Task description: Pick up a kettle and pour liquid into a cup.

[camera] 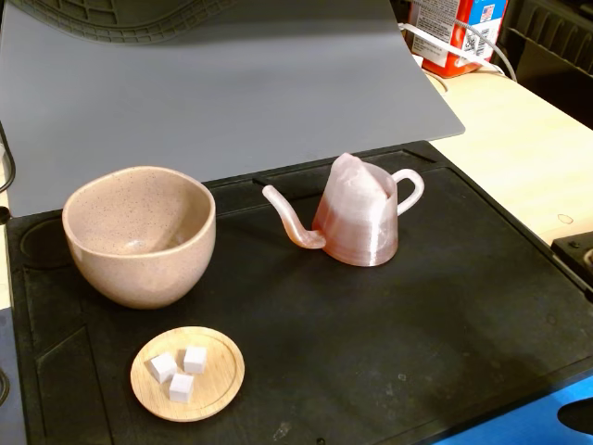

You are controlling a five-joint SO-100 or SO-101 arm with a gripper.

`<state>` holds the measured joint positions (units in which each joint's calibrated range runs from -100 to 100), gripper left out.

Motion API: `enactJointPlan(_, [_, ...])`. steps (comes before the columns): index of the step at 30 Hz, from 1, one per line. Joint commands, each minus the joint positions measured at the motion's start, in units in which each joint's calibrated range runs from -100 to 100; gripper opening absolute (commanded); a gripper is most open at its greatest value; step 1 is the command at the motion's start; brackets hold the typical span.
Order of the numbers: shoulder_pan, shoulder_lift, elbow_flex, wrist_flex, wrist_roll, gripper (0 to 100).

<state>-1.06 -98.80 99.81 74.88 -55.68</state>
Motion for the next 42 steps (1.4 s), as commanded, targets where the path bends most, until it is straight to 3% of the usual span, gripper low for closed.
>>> enactJointPlan(1, [0.0, -0.3, 0.0, 0.3, 0.2, 1])
enactJointPlan(33, [-0.1, -0.1, -0.4, 0.0, -0.2, 1])
enactJointPlan(42, [-0.2, 14.5, -0.3, -33.7, 0.1, 1])
